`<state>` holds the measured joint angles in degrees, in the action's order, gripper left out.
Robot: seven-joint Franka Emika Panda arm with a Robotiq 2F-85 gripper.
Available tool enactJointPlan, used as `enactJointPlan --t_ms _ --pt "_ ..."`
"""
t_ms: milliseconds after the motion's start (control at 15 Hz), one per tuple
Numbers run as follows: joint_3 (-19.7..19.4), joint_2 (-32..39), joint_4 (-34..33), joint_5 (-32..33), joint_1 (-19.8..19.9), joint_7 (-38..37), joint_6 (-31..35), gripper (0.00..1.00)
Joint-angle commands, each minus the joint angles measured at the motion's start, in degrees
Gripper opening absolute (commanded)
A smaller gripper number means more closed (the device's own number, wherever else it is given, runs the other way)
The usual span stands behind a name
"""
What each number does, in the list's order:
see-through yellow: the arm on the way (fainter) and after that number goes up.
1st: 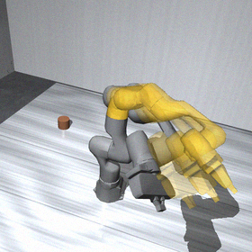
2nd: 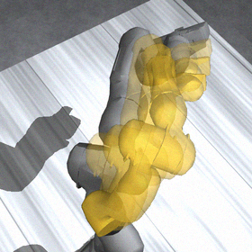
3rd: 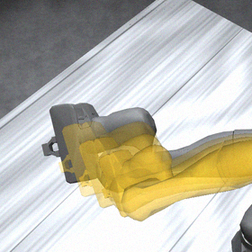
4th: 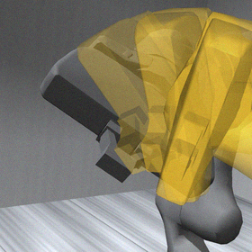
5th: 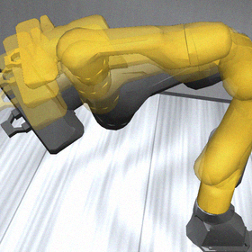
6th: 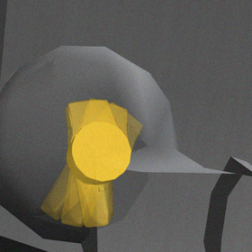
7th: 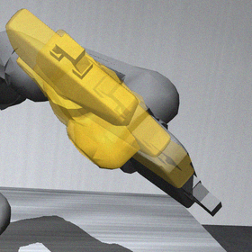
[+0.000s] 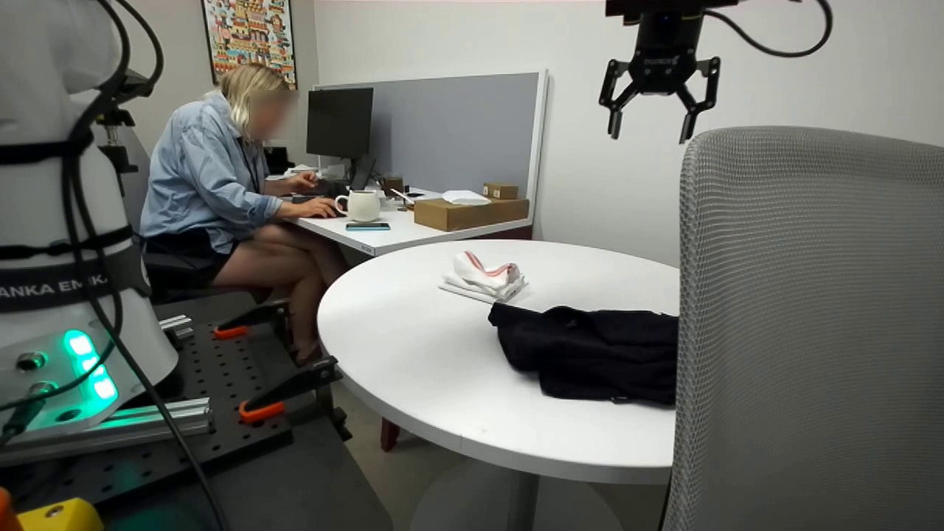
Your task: Put the shirt on the table, unfold the white cloth then unfold the shirt.
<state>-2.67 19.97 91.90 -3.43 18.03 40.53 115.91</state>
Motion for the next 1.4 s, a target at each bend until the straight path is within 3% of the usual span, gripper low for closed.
enactJointPlan --t_ms 0,400,667,867,1333 --pt "0.36 -7.68 14.09 -1.03 -2.51 0.77 6.35 1.0" --pt "1.72 -14.03 30.0 0.2 -8.9 -4.8 17.34 1.0" --pt "2.63 -16.12 36.71 1.67 -12.87 -12.12 24.53 1.0" --pt "2.69 -15.65 38.66 3.21 -14.58 -18.2 28.19 1.0" --pt "2.25 -10.71 35.5 5.1 -15.18 -26.82 25.25 1.0"
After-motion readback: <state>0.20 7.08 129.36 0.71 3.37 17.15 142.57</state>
